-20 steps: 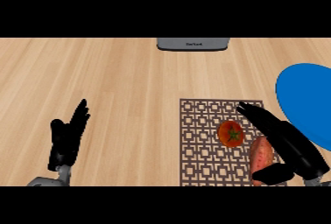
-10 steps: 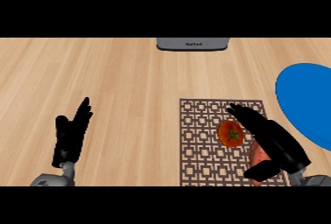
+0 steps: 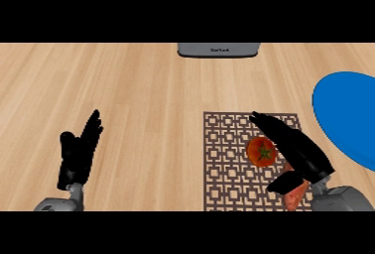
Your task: Pick the tomato from the placemat and place it in the plate
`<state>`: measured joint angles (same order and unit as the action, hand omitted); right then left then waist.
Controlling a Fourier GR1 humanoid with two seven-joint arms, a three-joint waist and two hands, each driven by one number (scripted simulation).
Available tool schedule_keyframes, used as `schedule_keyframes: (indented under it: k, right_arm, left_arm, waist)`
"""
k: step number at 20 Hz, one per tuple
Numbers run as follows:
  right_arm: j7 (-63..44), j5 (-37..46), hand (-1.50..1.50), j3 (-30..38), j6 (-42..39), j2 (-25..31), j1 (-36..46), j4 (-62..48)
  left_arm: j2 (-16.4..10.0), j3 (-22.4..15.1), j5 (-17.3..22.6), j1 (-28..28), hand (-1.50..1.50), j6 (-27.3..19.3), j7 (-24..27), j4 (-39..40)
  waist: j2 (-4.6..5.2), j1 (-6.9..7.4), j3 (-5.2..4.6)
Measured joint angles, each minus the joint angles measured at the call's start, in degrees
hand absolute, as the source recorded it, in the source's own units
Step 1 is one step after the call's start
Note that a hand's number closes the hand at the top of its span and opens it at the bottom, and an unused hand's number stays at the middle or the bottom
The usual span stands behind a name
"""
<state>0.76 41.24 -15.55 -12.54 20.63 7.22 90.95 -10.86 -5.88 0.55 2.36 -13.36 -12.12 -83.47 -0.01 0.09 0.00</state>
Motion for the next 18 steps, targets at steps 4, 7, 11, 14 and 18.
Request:
schedule_keyframes:
  k: [4,7,11,14,18]
  right_arm:
    - [0.3,2.3,1.5,1.0,-1.6,-2.0,2.1,-2.5]
    - [3.1,4.1,1.5,1.7,-0.9,-1.6,2.4,-4.2]
    - [5.9,6.7,1.5,2.1,1.5,-2.4,2.5,-4.8]
    - [8.3,8.4,1.5,3.4,3.1,-3.0,3.7,-6.8]
    - [8.8,10.2,1.5,5.2,7.1,-3.4,2.1,-5.1]
  left_arm:
    - [-0.2,1.9,-0.1,0.1,0.0,1.9,-0.1,-0.1]
    - [1.2,0.8,-1.6,-0.5,0.0,1.3,-1.0,-1.1]
    - [1.3,1.9,-1.4,-1.8,0.0,2.4,0.1,-1.2]
    - [1.9,2.3,-2.0,-1.7,0.0,2.7,0.0,-1.1]
    - [2.1,2.7,-2.4,-1.5,0.0,3.1,-0.3,-1.1]
  waist:
    - [0.0,0.03,0.02]
    - [0.0,0.03,0.02]
    - [-0.03,0.02,-0.01]
    - [-0.07,0.05,-0.03]
    - [-0.07,-0.1,-0.02]
